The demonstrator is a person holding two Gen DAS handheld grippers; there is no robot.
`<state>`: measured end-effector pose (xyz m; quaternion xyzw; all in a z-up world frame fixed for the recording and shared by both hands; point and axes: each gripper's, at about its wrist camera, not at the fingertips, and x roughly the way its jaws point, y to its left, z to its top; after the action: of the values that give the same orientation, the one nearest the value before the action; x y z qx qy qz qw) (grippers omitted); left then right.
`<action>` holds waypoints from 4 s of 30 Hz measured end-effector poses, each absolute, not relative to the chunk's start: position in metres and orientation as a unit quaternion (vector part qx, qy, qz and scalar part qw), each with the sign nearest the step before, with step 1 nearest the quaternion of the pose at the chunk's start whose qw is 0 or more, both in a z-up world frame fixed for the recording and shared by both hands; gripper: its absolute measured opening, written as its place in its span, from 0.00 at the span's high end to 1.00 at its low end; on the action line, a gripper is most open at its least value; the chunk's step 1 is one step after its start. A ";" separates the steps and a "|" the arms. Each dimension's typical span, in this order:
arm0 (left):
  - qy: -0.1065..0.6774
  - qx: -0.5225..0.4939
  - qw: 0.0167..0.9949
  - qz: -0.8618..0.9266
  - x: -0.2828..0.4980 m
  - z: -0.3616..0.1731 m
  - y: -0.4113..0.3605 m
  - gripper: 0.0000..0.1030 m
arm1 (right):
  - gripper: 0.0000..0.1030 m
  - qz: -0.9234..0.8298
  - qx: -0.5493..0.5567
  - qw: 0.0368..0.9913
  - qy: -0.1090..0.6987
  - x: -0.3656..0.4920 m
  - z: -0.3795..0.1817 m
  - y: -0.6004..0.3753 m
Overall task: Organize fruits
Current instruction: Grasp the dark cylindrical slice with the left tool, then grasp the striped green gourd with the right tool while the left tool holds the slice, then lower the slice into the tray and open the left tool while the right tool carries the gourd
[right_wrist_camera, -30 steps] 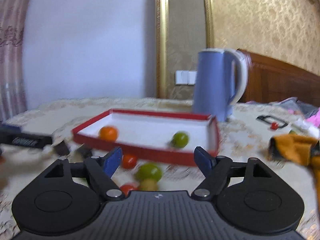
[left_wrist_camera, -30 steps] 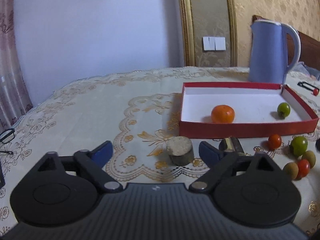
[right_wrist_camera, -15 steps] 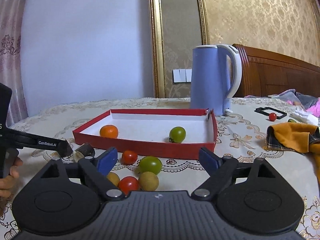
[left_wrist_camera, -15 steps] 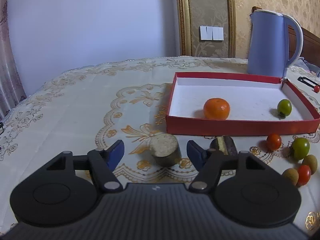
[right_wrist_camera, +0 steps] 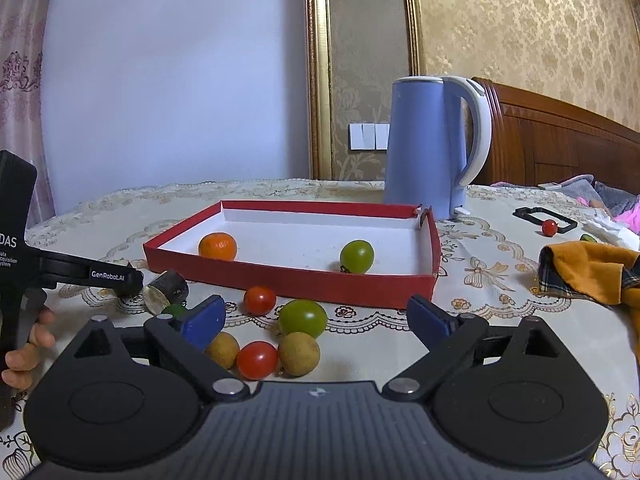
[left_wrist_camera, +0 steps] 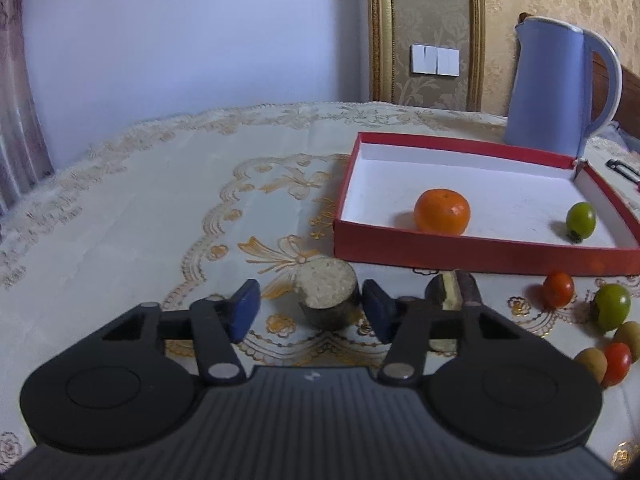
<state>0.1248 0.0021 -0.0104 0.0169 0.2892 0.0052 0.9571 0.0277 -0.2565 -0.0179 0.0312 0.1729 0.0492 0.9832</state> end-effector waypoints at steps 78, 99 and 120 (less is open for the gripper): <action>0.236 0.046 0.970 -0.014 0.080 0.013 0.003 0.68 | 0.68 0.262 -0.101 0.933 0.224 0.058 0.001 -0.198; 0.258 0.097 0.961 -0.029 0.173 0.040 -0.088 0.68 | 0.68 0.207 0.018 0.963 0.173 0.001 0.008 -0.297; 0.224 0.087 0.971 -0.009 0.191 0.052 -0.095 0.00 | 0.68 0.188 0.058 0.963 0.182 0.020 -0.003 -0.316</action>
<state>0.1914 -0.0945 0.0516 0.0867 0.2245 -0.0090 0.9706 0.0196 -0.3156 -0.0028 0.0581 0.1822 0.1875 0.9635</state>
